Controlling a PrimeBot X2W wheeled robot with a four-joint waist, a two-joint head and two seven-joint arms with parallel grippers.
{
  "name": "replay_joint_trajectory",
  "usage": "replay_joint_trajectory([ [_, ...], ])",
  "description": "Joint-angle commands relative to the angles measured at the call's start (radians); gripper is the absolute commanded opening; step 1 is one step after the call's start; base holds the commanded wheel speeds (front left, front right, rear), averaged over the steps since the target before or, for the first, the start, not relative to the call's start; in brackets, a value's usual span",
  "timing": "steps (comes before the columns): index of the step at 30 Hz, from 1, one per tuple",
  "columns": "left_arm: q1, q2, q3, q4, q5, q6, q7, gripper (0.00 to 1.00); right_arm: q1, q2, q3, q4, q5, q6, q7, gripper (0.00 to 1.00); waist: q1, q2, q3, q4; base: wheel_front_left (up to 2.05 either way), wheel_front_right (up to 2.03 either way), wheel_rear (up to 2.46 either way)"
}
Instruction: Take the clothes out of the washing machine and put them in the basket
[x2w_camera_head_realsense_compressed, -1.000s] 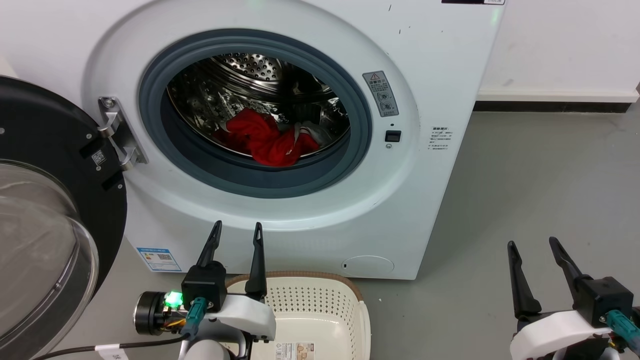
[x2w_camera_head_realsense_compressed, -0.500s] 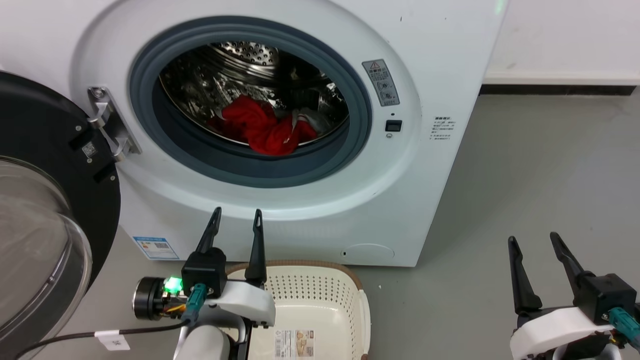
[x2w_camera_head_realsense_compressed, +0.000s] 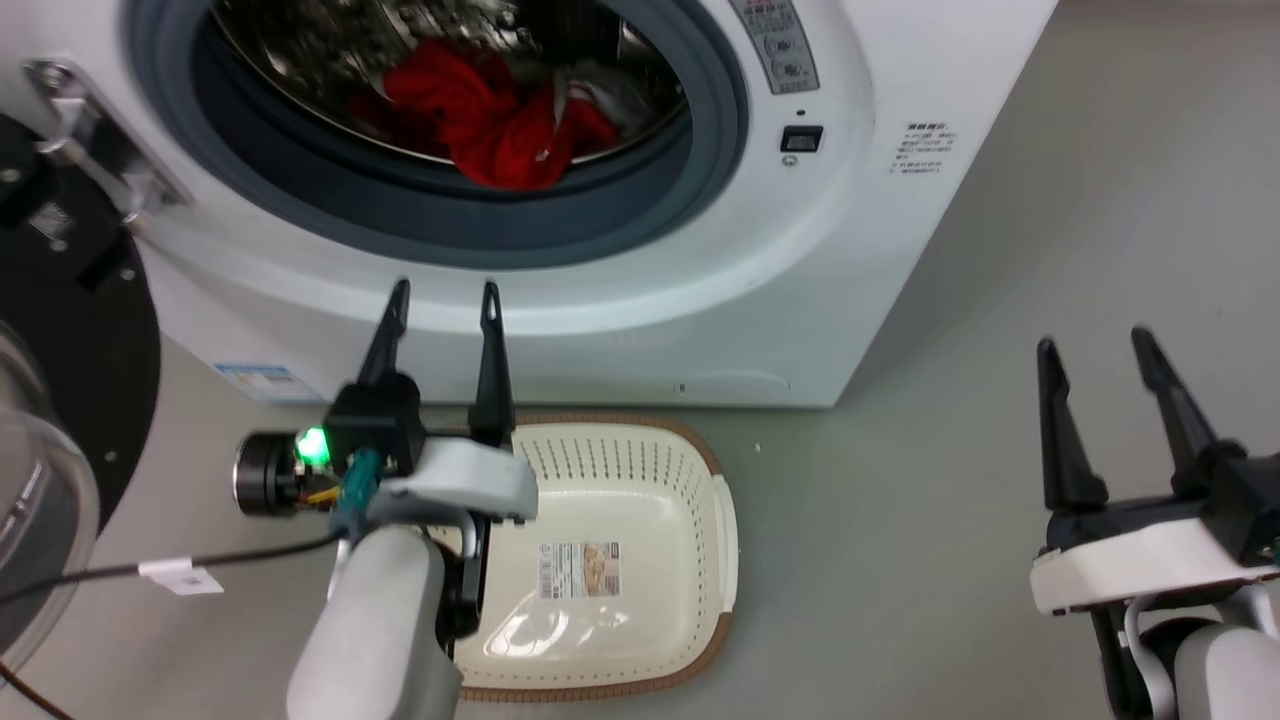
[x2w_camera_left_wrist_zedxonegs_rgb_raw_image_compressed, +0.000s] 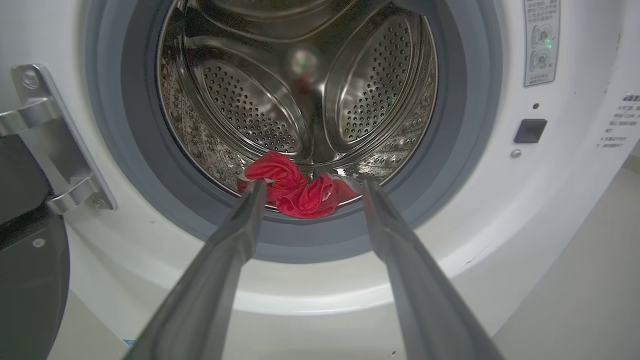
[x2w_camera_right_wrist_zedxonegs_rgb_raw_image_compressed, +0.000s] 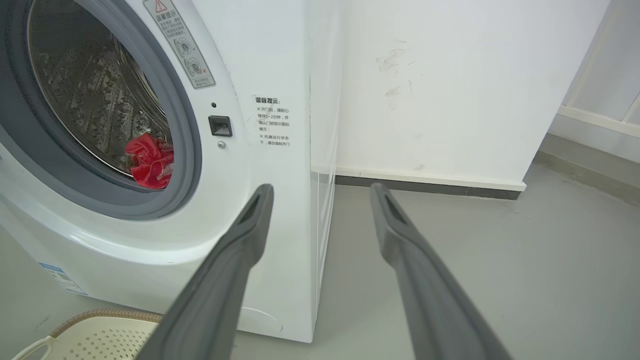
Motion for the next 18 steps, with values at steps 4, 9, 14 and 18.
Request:
replay_joint_trajectory([
  [4, -0.122, 0.0, 0.03, 0.034, 0.001, -0.011, -0.003, 1.0, -0.069, 0.002, -0.001, -0.024, 0.019, -0.001, -0.009, 1.0, -0.0001, 0.0, 0.158, -0.032, 0.0, 0.0, 0.0],
  [9, -0.274, 0.017, 0.069, 0.107, 0.004, -0.03, -0.003, 1.0, -0.115, 0.002, 0.005, -0.035, 0.023, -0.001, -0.019, 1.0, -0.0001, 0.0, 0.251, -0.056, 0.0, 0.0, 0.0],
  [14, -0.396, 0.04, 0.094, 0.198, 0.004, -0.045, -0.003, 1.0, -0.141, 0.002, 0.015, -0.037, 0.029, -0.001, -0.03, 1.0, -0.0001, 0.0, 0.305, -0.079, 0.0, 0.0, 0.0],
  [18, -0.534, 0.076, 0.114, 0.312, -0.005, -0.066, -0.003, 1.0, -0.163, 0.002, 0.04, -0.03, 0.045, -0.001, -0.046, 1.0, -0.0001, 0.0, 0.348, -0.111, 0.0, 0.0, 0.0],
])
